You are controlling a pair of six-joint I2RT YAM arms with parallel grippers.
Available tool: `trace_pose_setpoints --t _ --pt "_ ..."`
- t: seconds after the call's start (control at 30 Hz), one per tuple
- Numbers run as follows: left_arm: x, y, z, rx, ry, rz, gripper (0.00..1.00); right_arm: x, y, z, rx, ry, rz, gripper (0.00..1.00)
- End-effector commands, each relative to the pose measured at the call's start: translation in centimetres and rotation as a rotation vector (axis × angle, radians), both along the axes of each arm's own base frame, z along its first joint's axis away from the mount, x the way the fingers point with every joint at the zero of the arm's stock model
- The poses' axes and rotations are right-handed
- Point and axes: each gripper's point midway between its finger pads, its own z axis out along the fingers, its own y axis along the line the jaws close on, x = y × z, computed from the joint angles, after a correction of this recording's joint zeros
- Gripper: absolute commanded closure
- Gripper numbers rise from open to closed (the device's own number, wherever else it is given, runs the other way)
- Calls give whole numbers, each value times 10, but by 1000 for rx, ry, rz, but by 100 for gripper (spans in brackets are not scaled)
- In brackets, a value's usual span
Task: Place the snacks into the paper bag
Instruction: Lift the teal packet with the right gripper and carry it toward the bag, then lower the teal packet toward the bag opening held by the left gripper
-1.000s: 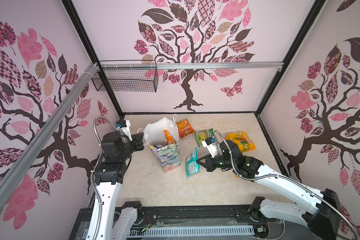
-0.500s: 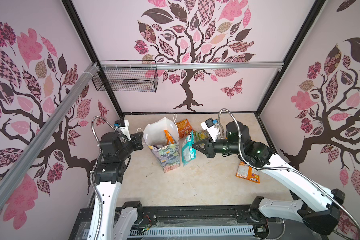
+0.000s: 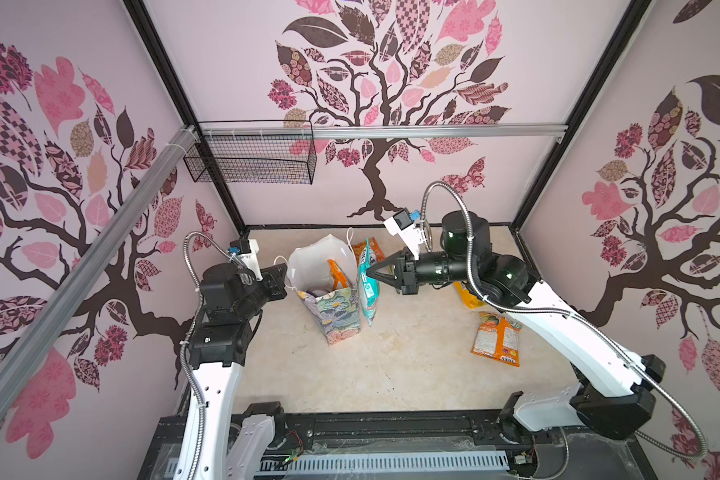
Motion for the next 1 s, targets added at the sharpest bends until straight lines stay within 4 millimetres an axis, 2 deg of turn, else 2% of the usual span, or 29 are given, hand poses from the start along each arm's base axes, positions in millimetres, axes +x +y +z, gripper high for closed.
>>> trace_pose_setpoints --t 0.0,0.37,0.63,0.73,0.97 --pt "1 0 -7 3 0 -4 100 -5 12 27 51 -56 79 100" --pt "2 -1 -8 -2 5 -7 100 -1 45 58 103 -81 168 100" --pt "2 0 -8 -5 5 -4 100 18 71 70 67 -111 177 100" --pt "2 0 -8 -5 6 -6 100 32 81 61 43 -109 154 100" --pt "3 -2 -10 -15 9 -11 100 71 101 28 -9 -134 50 100"
